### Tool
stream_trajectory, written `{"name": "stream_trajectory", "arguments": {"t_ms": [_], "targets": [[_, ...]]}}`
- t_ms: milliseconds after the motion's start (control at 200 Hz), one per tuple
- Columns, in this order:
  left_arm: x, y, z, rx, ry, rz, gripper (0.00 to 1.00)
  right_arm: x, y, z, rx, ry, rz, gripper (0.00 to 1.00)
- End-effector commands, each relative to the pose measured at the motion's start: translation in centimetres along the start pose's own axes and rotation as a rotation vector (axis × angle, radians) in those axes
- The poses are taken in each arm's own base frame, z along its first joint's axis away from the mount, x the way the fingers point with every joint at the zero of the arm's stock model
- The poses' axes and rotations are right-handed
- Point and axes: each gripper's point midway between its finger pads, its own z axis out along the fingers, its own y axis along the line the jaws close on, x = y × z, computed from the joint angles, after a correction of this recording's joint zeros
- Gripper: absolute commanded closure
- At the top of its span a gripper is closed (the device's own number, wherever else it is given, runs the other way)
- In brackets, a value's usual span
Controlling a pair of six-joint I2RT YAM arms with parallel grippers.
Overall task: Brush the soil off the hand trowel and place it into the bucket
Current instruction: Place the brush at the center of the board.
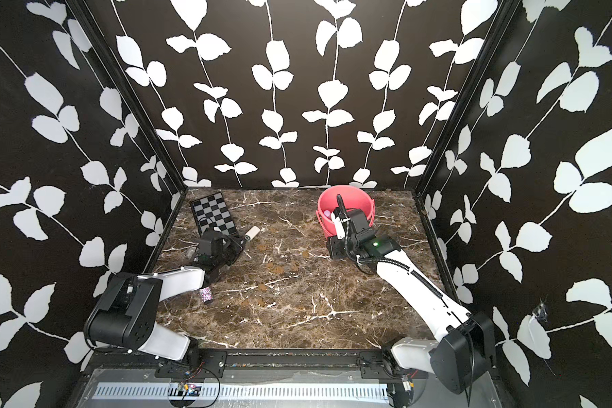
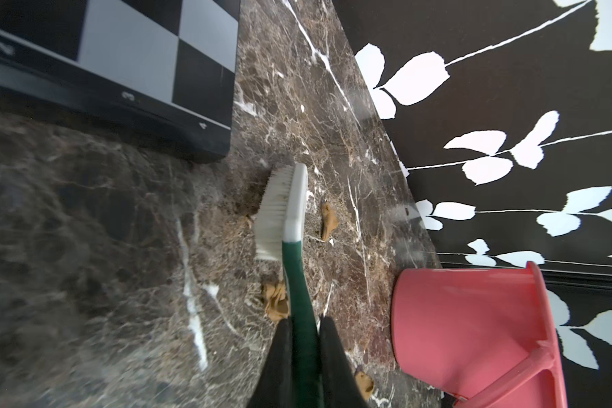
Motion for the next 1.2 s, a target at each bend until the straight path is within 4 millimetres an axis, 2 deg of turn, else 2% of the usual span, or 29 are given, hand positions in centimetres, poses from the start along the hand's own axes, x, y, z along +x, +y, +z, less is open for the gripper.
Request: {"name": "stream_trajectory", "arguments": {"t_ms": [0,295,615,895,1060,1190], "targets": [[0.7,0.9,0.1,-0.021,0.019,-0.032,0.92,0.0,-0.1,0.4,0.012,-0.01,0.007,0.54],[1.7,4.0,-0.7,-0.123,0.04,-0.012,0.73,0.4,-0.5,0.6,0.032,0.001,0.0,0.53],[2.0,6.1,-1.7,-0.185,0.061,0.022,0.61,0.9,-0.7,1.1,0.04,0.019,-0.002,0.53],[1.7,6.3,-4.1,-0.245,0.07,0.189,0.51,1.4,-1.7,0.8,0.094,0.015,-0.014,0.53],[1.2,5.7,-6.0,-0.278,0.085,0.336,0.41,1.3,-2.8,-0.1,0.153,-0.013,-0.022,0.52],[1.8,4.5,-6.6,-0.246,0.162,0.448,0.36,1.2,-3.1,-0.4,0.173,-0.025,-0.029,0.51]]}}
